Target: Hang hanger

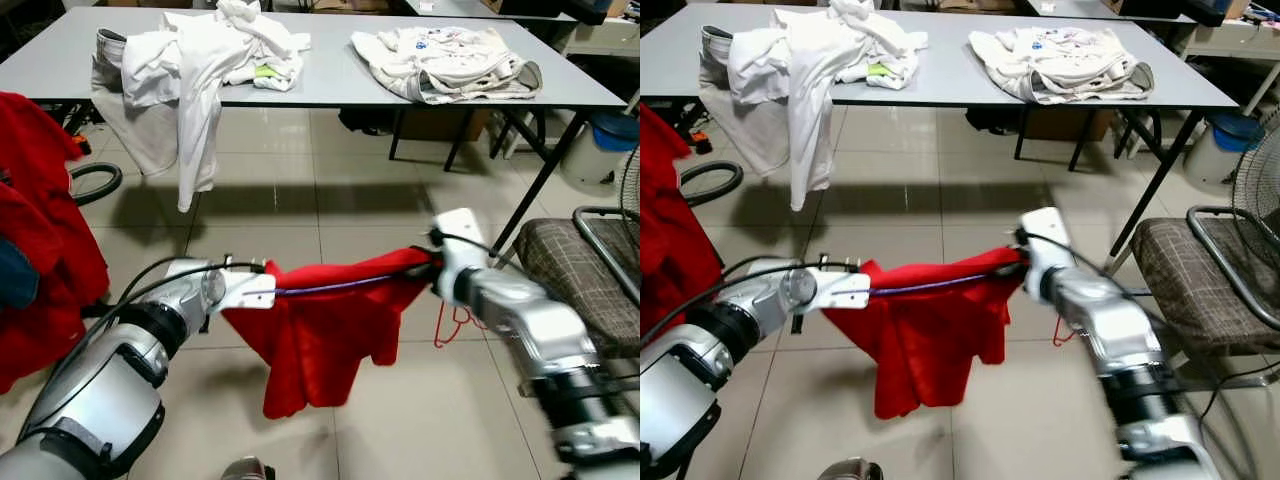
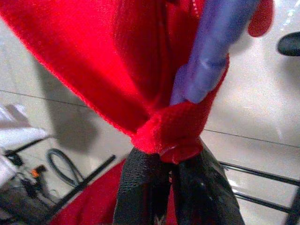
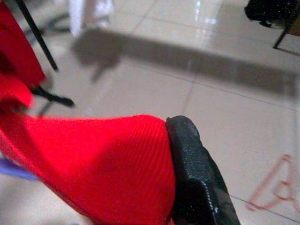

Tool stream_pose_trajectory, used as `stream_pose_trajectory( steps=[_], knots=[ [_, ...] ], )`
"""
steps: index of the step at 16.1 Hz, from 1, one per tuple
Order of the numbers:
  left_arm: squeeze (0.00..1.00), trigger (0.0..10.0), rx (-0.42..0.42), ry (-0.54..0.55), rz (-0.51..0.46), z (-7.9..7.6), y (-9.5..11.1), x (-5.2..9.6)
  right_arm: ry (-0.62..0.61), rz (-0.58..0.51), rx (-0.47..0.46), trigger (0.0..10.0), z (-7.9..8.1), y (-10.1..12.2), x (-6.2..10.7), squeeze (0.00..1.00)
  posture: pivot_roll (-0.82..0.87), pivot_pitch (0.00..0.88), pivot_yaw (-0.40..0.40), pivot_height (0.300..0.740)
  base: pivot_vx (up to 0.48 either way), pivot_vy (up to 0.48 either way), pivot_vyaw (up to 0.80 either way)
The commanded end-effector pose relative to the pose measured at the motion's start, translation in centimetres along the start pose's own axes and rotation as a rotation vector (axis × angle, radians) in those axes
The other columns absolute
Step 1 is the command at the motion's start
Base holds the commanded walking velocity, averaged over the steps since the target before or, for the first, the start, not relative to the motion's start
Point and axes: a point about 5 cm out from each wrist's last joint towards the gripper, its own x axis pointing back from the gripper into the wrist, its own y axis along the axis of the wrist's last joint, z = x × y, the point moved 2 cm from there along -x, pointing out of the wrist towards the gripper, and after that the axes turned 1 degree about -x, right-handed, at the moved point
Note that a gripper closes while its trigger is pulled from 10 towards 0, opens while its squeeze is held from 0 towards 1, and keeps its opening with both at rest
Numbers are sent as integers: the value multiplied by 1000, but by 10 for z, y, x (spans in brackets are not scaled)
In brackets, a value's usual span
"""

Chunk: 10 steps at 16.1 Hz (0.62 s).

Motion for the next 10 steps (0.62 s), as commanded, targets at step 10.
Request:
stream_pose_trajectory(
  steps=[10],
  knots=[
    [0,0,227,-117,-22,-23,-11,-9,353,-94,-247,0,66,26,7,0,34,44,-27,740,0,0,0]
  ],
)
